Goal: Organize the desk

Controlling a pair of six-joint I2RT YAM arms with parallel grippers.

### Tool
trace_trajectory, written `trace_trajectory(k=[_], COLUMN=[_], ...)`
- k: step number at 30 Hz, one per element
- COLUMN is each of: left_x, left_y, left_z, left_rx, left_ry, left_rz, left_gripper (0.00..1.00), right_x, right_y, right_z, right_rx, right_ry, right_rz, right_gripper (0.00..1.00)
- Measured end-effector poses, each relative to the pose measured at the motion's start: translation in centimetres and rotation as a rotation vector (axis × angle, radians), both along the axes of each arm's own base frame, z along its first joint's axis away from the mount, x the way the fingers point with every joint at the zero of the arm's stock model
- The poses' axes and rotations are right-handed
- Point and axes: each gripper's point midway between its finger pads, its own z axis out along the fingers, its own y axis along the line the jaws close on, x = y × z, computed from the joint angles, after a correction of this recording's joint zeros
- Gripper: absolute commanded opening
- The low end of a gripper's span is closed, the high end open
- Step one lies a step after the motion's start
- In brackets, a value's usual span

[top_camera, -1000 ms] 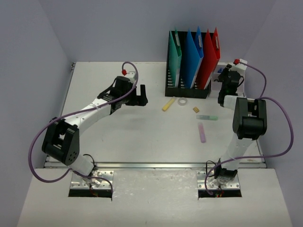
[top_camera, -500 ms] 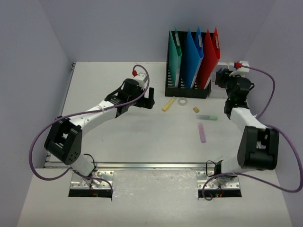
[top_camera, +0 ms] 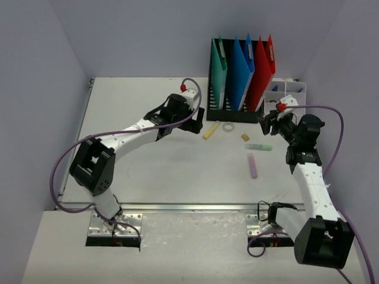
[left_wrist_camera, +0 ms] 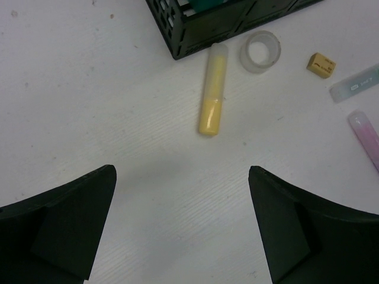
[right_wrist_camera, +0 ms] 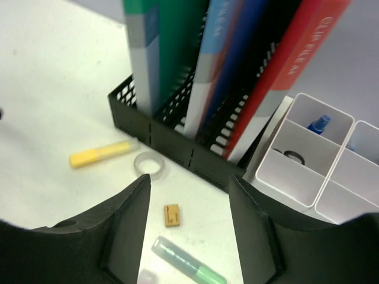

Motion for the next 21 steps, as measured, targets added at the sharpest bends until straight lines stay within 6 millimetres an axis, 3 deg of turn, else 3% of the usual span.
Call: trace_trajectory(k=[5,10,17,21], left_x=[1.1,2.8,5.5,6.7], left_y=[-3.3,-5.0,-7.0,-8.3], left_z=[-3.0,-5.1,-5.5,-8.1], left_rx=[0.063,0.113,0.148,0.172], left_ry=[0.034,0.082,0.055,0.072], left_rz=[-0.026,-0.023,-0.047,-0.062], left_gripper=[0.93,0.92,0.88,0.81], right_x=[-2.0,-4.7,-8.1,-8.9], right_y=[1.0,2.3,4.1,4.5], right_z=[-1.7,-3.1,-3.7,-3.4], right_rx=[-0.14,-0.236,-0.309,-0.366], right_ry=[-0.002,0.004,-0.008,-0.022], right_rz=[0.114,0.232,0.381,0.443], right_gripper=[0.69,0.73,0.74,0.73])
